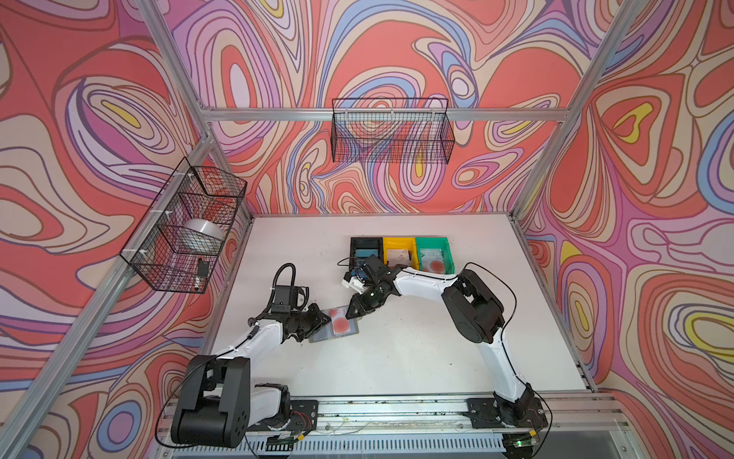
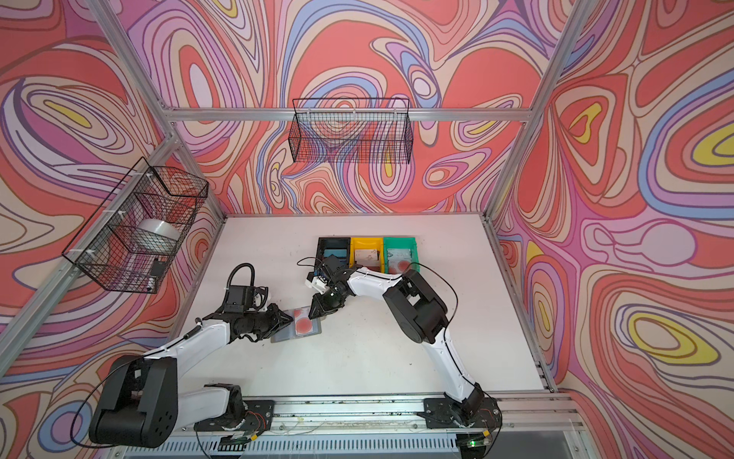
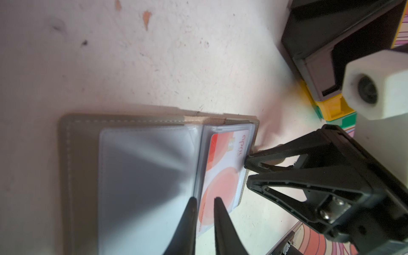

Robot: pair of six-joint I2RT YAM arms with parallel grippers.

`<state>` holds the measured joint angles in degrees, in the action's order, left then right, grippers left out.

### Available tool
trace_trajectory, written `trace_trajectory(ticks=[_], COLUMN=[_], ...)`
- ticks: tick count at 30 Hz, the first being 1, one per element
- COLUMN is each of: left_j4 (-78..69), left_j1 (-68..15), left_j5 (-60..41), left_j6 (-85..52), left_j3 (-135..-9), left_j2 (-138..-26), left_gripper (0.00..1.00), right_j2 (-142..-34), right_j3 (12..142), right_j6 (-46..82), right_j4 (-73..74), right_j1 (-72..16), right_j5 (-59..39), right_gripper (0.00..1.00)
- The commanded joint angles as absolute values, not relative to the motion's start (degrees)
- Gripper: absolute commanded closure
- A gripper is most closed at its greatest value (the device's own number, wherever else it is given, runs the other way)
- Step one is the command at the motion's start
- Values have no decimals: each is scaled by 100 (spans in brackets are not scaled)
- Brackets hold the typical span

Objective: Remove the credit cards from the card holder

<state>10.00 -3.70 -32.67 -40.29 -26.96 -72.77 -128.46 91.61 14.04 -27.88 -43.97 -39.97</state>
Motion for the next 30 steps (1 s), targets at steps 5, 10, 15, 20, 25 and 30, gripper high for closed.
trace_trajectory(ticks=[5, 10, 15, 20, 25, 30], left_j4=[822, 759, 699, 682, 563, 421], left_j1=[-335, -334, -334, -327, -325, -325], left_j5=[-3334, -3330, -3356, -3340, -3391, -3495], left_j6=[-3999, -3981, -3982, -3976, -4007, -4039], left_j3=[-2566, -2541, -2558, -2579, -2566, -2600], left_j2=[-7515, -7589, -7620, -7629, -7709, -7867], left_gripper=[80, 80, 80, 80, 86, 89], right_j2=[-13094, -13138, -13147, -13161, -13168, -13201], right_j3=[9234, 9281, 9261, 9272, 9298, 9300], right_j6=[1449, 1458, 1471, 1468, 1471, 1475], right_j4=[-2797, -2800, -2810, -2806, -2812, -2820], right_j1=[-4496, -4543, -4545, -4547, -4552, -4546], right_j5=[-4056, -4084, -4078, -4078, -4096, -4113], right_gripper=[75, 76, 76, 76, 76, 76])
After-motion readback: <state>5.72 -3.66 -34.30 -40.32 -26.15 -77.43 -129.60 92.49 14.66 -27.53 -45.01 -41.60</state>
